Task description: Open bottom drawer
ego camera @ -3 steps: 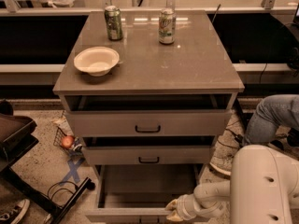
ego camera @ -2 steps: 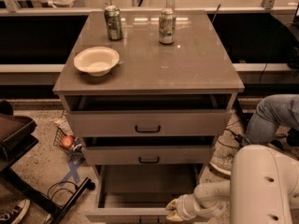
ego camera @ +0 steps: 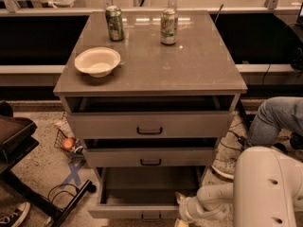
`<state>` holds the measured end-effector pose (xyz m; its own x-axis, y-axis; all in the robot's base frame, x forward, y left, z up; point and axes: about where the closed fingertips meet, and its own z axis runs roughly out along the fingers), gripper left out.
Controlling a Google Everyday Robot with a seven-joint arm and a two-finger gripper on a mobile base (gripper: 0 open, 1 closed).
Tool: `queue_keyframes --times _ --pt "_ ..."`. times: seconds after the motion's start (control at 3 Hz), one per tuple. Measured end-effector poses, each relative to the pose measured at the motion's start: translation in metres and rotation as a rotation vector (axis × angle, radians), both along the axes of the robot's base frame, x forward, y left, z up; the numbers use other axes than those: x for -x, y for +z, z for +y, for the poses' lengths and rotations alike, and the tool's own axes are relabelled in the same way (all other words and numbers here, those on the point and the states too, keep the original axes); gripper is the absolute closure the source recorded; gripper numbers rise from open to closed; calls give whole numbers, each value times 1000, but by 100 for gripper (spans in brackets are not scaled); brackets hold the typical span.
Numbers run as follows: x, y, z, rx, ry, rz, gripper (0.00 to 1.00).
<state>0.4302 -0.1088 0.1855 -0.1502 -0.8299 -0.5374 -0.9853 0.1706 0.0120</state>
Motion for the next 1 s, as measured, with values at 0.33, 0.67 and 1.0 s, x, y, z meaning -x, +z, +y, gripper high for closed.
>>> queue_keyframes --times 0.33,0.67,1.0 --pt "0 0 0 0 0 0 0" --pt "-2 21 1 44 18 -25 17" --pt "-20 58 4 123 48 -86 41"
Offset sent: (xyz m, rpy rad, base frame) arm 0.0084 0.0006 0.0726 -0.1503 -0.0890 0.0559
